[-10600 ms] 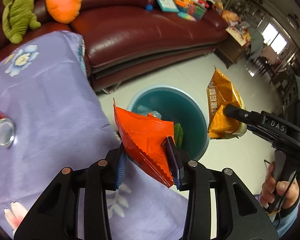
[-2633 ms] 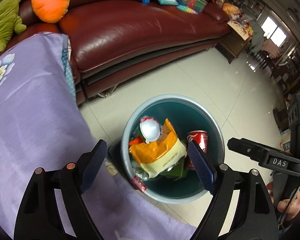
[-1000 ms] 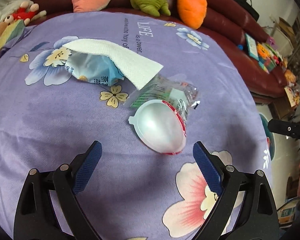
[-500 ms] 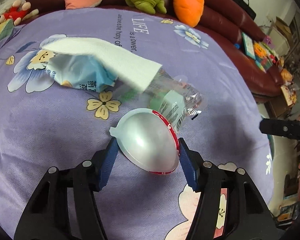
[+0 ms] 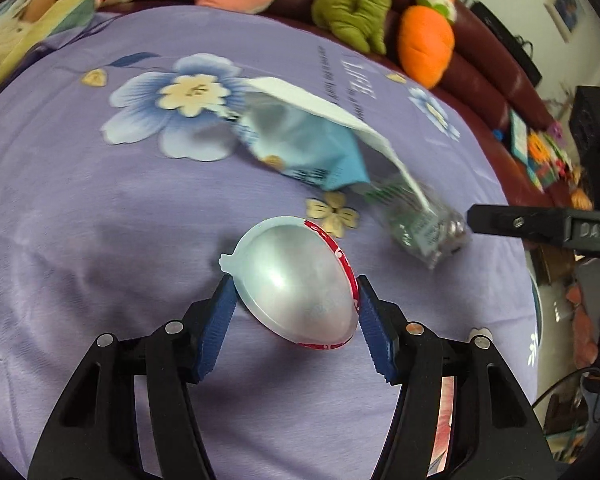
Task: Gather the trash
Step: 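Grasp the second egg-shell half with the left tool while the right tool grasps the clear plastic packet, then carry the egg shell and plastic packet over the teal bin with both tools, then open the right tool to drop the packet while the left tool drops the egg shell, then move both tools back over the last trash on the table, then grasp the light-blue wrapper with the left tool while the right tool grasps the white paper towel, then carry the blue wrapper and paper towel over the teal bin with both tools, then open the right tool to drop the paper towel while the left tool drops the wrapper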
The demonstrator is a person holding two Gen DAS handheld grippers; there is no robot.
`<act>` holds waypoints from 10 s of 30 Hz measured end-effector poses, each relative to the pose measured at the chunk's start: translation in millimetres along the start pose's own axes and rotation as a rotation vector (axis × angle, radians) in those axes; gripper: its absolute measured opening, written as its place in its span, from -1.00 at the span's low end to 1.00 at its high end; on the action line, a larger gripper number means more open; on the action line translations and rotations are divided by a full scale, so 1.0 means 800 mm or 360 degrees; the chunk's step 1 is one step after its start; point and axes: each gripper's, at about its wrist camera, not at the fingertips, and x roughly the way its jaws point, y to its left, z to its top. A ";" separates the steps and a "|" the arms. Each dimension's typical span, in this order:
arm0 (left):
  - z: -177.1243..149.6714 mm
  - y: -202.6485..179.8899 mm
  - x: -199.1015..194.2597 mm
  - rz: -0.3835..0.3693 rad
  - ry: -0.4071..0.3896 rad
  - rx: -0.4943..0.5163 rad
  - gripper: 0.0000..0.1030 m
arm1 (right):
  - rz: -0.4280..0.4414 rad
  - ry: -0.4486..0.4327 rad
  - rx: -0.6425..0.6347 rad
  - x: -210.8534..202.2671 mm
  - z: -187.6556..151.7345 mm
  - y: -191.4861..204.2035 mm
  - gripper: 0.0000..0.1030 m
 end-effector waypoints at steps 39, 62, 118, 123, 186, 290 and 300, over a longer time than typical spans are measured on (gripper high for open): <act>-0.018 -0.232 0.024 -0.0203 0.0088 0.0497 0.19 | 0.0052 -0.0327 0.0582 -0.109 -0.170 -0.198 0.11; -0.070 -0.511 0.085 -0.0376 0.0249 0.1037 0.20 | -0.0123 -0.0582 0.1309 -0.185 -0.396 -0.444 0.11; -0.101 -0.582 0.182 -0.0343 0.0440 0.1031 0.62 | -0.0176 -0.0486 0.1485 -0.164 -0.428 -0.488 0.48; -0.091 -0.555 0.164 -0.0350 0.0419 0.0965 0.63 | -0.0203 -0.0469 0.1458 -0.171 -0.416 -0.470 0.48; 0.090 0.059 0.027 0.0240 -0.0053 -0.0164 0.69 | 0.0272 0.0054 0.0007 0.084 0.104 0.028 0.58; -0.106 -0.615 0.199 -0.0332 0.0482 0.1105 -0.08 | -0.0004 -0.0456 0.1335 -0.112 -0.395 -0.538 0.08; -0.117 -0.626 0.201 -0.0366 0.0503 0.1129 -0.07 | -0.0100 -0.0511 0.1433 -0.147 -0.427 -0.541 0.43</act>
